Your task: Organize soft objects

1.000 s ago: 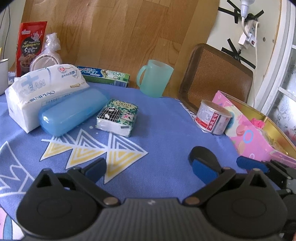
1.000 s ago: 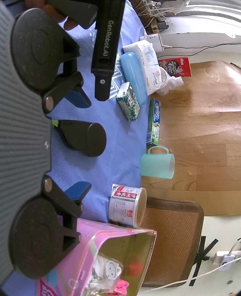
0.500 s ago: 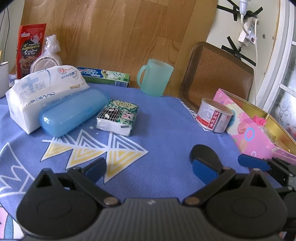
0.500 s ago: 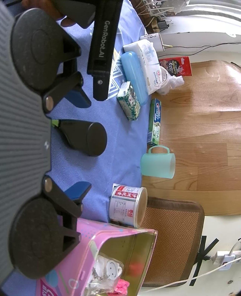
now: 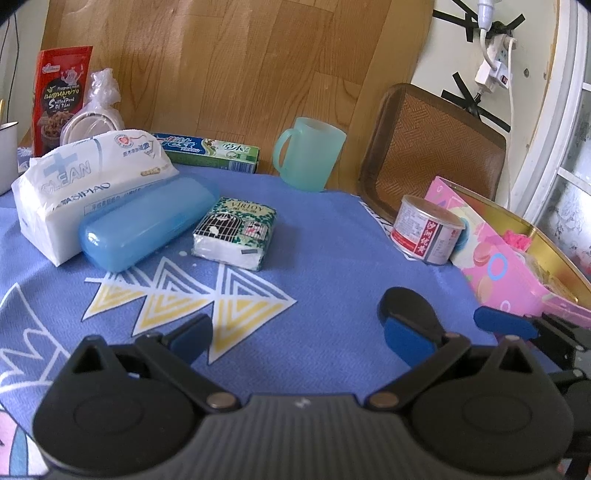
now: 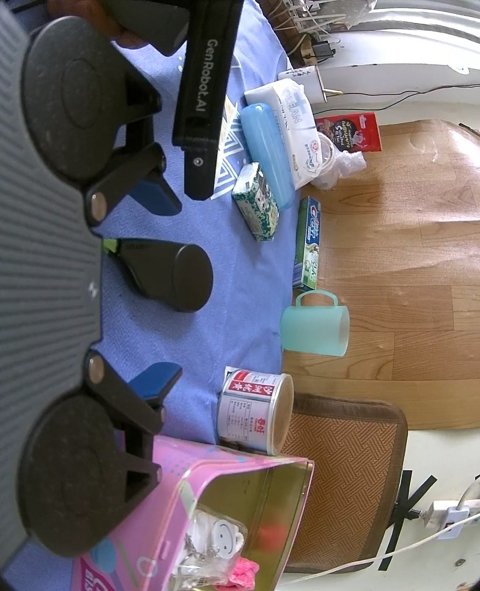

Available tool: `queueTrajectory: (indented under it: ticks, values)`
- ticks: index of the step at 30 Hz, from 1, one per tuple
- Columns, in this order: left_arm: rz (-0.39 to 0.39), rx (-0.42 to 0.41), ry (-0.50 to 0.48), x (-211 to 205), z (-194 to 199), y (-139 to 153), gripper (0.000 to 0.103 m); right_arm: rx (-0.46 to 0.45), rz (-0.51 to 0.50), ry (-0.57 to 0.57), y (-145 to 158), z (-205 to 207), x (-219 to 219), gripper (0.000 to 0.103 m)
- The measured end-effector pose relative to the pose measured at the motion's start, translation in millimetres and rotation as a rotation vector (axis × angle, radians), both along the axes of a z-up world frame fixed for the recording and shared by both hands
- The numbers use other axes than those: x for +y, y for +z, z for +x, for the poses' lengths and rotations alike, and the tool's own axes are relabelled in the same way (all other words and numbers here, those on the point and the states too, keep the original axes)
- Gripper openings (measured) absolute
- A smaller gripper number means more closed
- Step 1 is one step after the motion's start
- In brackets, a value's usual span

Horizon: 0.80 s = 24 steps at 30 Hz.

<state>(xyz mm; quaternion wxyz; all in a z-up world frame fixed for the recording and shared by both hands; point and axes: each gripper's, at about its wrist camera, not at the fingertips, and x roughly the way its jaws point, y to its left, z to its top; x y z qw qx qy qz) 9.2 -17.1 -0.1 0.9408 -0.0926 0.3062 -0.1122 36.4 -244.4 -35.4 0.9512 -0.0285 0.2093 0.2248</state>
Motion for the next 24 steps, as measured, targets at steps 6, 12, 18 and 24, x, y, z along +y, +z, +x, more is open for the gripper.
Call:
queueTrajectory:
  ticks: [6,12,18,24]
  values:
    - [0.002,-0.001,0.0,-0.2,-0.4,0.1,0.103,0.0,0.0,-0.001,0.2,0.1,-0.2,0.088]
    - [0.005,-0.001,0.0,-0.3,-0.4,0.0,0.103,0.001,0.001,0.0,0.2,0.2,-0.4,0.088]
    - [-0.03,-0.003,0.0,3.6,-0.7,0.6,0.103,0.008,-0.001,0.005,0.4,0.7,1.2,0.088]
    - [-0.114,0.011,0.004,13.6,0.6,3.3,0.092,0.01,0.0,0.01,0.6,0.3,1.2,0.087]
